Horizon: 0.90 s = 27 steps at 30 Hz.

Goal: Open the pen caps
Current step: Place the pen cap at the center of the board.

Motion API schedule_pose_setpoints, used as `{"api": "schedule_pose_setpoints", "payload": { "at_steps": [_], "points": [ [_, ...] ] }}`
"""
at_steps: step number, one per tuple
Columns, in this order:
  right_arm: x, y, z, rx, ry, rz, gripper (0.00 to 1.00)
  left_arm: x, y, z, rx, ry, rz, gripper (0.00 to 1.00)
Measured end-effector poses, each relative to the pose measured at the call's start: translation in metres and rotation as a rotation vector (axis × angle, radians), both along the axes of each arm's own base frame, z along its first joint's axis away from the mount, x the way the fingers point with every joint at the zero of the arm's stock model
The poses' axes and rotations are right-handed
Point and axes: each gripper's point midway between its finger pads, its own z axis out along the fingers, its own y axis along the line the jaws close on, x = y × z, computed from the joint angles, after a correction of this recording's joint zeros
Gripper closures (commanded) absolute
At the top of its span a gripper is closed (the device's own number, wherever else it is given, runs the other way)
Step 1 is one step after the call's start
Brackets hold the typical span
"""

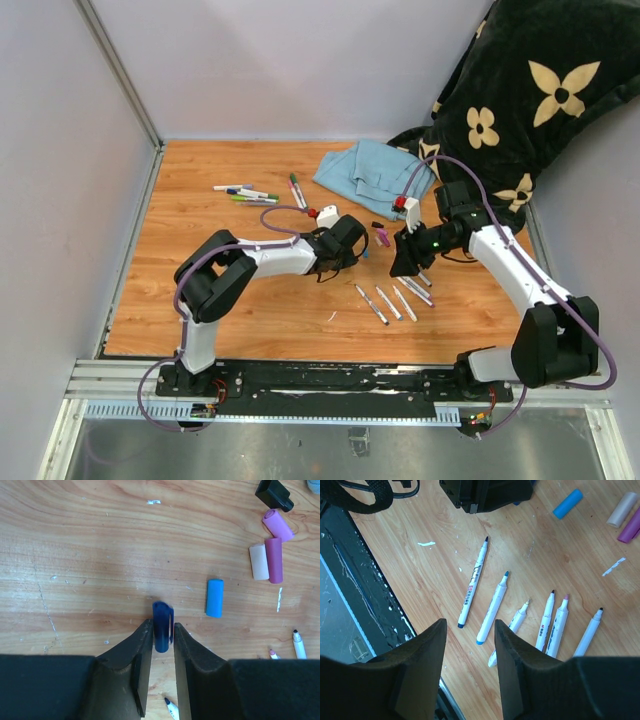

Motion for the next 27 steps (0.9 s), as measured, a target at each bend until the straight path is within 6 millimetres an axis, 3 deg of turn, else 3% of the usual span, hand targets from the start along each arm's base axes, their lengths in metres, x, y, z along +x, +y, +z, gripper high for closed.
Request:
{"api": "schedule_pose_setpoints", "payload": {
  "at_steps": [8,11,20,21,23,27],
  "points": [
    [0.002,-0.002,0.002,0.012,-0.002,-0.012,0.55,-0.002,0.007,0.002,0.031,-0.001,0.009,0.68],
    [0.002,-0.003,0.005,0.023,-0.008,-0.016,0.54,-0.004,0.015,0.006,0.055,-0.003,0.016,0.63],
    [0.000,-0.001,0.017,0.055,-0.055,0.006,0.53,-0.009,0.030,0.058,0.009,-0.109,-0.003,0.54],
    [0.001,-0.002,0.018,0.059,-0.059,0.006,0.53,-0.011,0.032,0.062,0.002,-0.125,-0.010,0.47],
    [0.002,-0.003,0.019,0.065,-0.061,0.001,0.53,-0.015,0.038,0.069,-0.005,-0.153,-0.028,0.44],
    [0.002,-0.004,0.020,0.071,-0.064,0.001,0.53,-0.025,0.052,0.078,-0.017,-0.215,-0.066,0.29]
  ]
}}
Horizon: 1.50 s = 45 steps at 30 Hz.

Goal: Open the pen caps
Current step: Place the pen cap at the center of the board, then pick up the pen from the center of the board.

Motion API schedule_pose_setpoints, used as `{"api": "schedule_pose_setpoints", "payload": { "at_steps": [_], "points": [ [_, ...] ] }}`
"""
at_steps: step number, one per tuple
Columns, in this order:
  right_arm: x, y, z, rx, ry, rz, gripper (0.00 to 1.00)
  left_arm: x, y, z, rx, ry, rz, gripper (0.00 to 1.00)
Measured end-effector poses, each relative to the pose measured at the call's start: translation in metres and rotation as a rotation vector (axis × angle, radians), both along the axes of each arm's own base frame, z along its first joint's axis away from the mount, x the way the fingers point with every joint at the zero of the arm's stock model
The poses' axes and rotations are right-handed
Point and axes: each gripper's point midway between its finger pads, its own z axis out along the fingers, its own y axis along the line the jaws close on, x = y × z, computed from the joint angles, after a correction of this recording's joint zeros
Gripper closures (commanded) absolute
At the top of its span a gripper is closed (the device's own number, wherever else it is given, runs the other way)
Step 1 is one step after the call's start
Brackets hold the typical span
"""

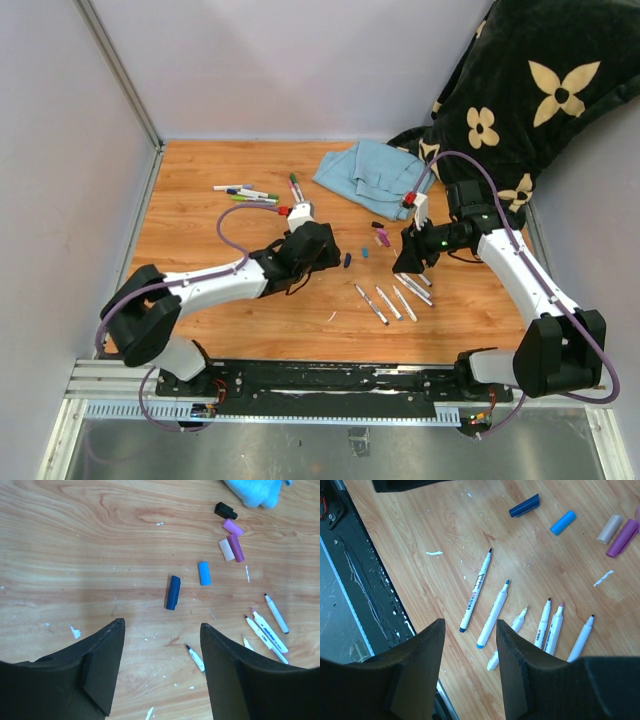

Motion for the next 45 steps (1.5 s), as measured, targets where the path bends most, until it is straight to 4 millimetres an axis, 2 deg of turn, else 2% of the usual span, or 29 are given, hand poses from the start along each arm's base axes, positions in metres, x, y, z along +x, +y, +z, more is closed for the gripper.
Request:
{"api": "schedule_pose_setpoints", "payload": {
  "at_steps": [3,5,10,14,22,31,39,45],
  "points": [
    [0.000,0.000,0.001,0.005,-0.004,0.007,0.53,-0.007,0.010,0.011,-0.009,-0.069,-0.039,0.16],
    [-0.001,0.001,0.001,0.008,-0.005,0.012,0.53,-0.010,0.015,0.022,-0.019,-0.122,-0.066,0.12],
    [-0.003,0.000,0.000,0.007,-0.009,0.026,0.53,-0.015,0.025,0.050,-0.039,-0.258,-0.147,0.09],
    [-0.004,0.000,0.002,0.008,-0.018,0.036,0.53,-0.006,0.042,0.066,-0.046,-0.325,-0.161,0.09],
    [-0.005,0.000,0.006,0.016,-0.044,0.050,0.52,0.009,0.076,0.065,-0.037,-0.345,-0.136,0.01],
    [-0.002,-0.005,0.007,0.020,-0.048,0.031,0.52,0.021,0.103,0.056,-0.117,-0.335,-0.098,0.01],
    [-0.003,-0.005,0.007,0.021,-0.052,0.037,0.52,0.029,0.109,0.061,-0.180,-0.339,-0.083,0.01],
    [-0.004,-0.005,0.007,0.020,-0.052,0.041,0.51,0.037,0.117,0.055,-0.181,-0.323,-0.055,0.01]
  ]
}}
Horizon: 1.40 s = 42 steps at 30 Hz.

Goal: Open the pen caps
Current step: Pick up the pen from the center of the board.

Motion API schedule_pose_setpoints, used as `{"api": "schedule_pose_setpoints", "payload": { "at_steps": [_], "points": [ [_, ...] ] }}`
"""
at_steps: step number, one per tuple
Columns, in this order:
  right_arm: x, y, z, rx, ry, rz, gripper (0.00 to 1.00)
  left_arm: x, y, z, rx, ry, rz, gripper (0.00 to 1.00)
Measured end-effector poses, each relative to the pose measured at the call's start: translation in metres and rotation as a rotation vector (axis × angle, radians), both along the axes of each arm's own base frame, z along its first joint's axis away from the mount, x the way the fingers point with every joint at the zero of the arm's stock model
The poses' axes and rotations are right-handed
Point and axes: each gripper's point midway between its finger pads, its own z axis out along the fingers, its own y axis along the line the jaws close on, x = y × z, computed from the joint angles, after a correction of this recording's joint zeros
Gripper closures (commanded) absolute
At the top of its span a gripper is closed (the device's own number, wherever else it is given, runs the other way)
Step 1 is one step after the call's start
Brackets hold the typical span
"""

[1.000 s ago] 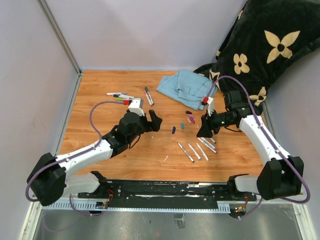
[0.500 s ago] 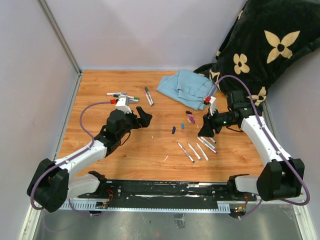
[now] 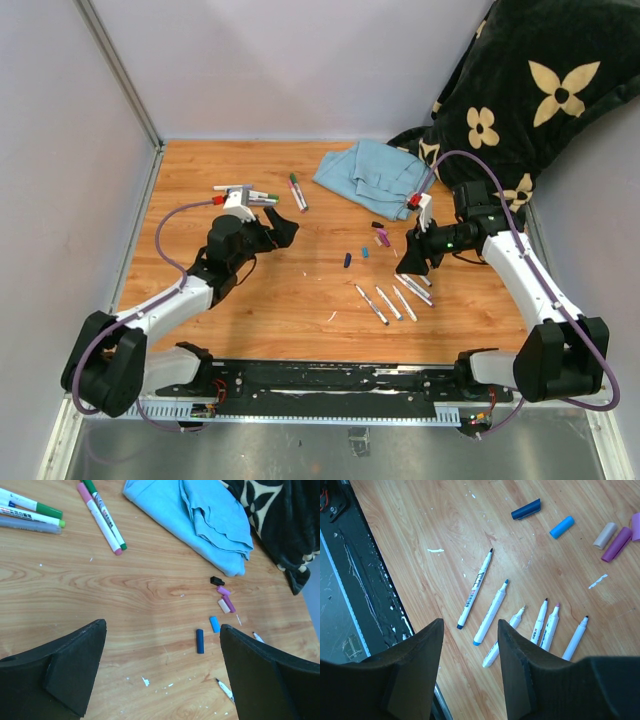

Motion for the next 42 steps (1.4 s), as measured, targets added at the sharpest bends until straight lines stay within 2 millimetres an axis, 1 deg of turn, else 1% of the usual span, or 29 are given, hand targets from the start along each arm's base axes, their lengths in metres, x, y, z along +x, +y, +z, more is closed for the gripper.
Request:
{"api": "schedule_pose_setpoints", "payload": {
  "at_steps": [6,11,19,32,36,39,41,42],
  "points": [
    [-0.001,0.000,0.000,0.000,0.002,0.001,0.51,0.009,0.004,-0.004,0.001,0.014,0.022,0.01],
    [-0.001,0.000,0.000,0.000,0.003,0.000,0.51,0.022,0.004,0.002,-0.004,0.007,0.031,0.01],
    [-0.002,0.000,0.000,0.003,0.004,0.002,0.51,0.044,-0.005,0.011,-0.006,0.001,0.019,0.01],
    [-0.002,0.000,0.001,0.006,0.002,0.004,0.51,0.072,-0.010,0.001,0.064,0.048,0.010,0.01],
    [-0.002,0.001,0.001,0.006,0.002,0.004,0.51,0.086,-0.009,-0.003,0.108,0.066,0.017,0.01],
    [-0.002,0.001,0.001,0.006,0.002,0.004,0.51,0.103,-0.008,-0.009,0.160,0.094,0.028,0.02],
    [-0.002,0.001,0.001,0.007,0.003,0.004,0.51,0.115,-0.005,-0.015,0.196,0.116,0.042,0.06],
    [-0.002,0.001,0.001,0.006,0.002,0.005,0.51,0.120,-0.004,-0.017,0.210,0.123,0.048,0.10]
  ]
}}
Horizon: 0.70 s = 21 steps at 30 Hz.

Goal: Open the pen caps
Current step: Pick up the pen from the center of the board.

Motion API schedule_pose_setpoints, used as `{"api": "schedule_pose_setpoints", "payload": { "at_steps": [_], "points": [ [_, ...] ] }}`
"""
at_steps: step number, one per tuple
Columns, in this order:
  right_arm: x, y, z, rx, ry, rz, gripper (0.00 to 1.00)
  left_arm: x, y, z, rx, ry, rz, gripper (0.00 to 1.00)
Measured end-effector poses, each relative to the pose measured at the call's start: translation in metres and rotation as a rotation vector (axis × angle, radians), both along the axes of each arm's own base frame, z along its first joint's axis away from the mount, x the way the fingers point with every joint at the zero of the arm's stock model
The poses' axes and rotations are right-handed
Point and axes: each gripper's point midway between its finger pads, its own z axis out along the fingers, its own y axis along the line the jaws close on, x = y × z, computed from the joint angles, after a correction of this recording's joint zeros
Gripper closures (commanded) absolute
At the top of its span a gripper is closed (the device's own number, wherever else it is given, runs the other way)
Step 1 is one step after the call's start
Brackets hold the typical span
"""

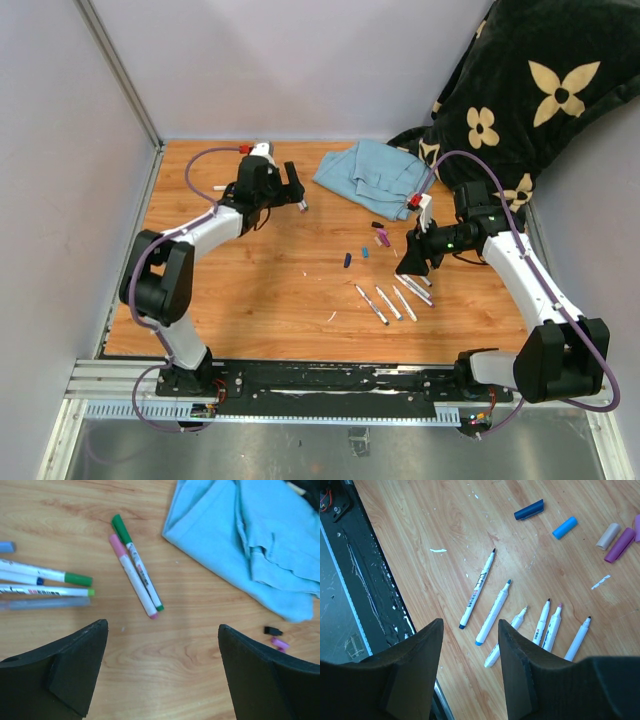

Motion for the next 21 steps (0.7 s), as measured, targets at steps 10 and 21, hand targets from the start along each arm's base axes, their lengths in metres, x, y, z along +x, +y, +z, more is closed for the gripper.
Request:
{"api": "schedule_pose_setpoints", "payload": {
  "at_steps": [10,21],
  "points": [
    [-0.001,0.001,0.001,0.005,0.001,0.002,0.51,0.050,0.008,-0.041,0.101,0.146,0.043,0.49],
    [-0.001,0.001,0.001,0.005,0.002,0.003,0.51,0.066,0.002,-0.086,0.141,0.295,0.054,0.60]
  ]
}}
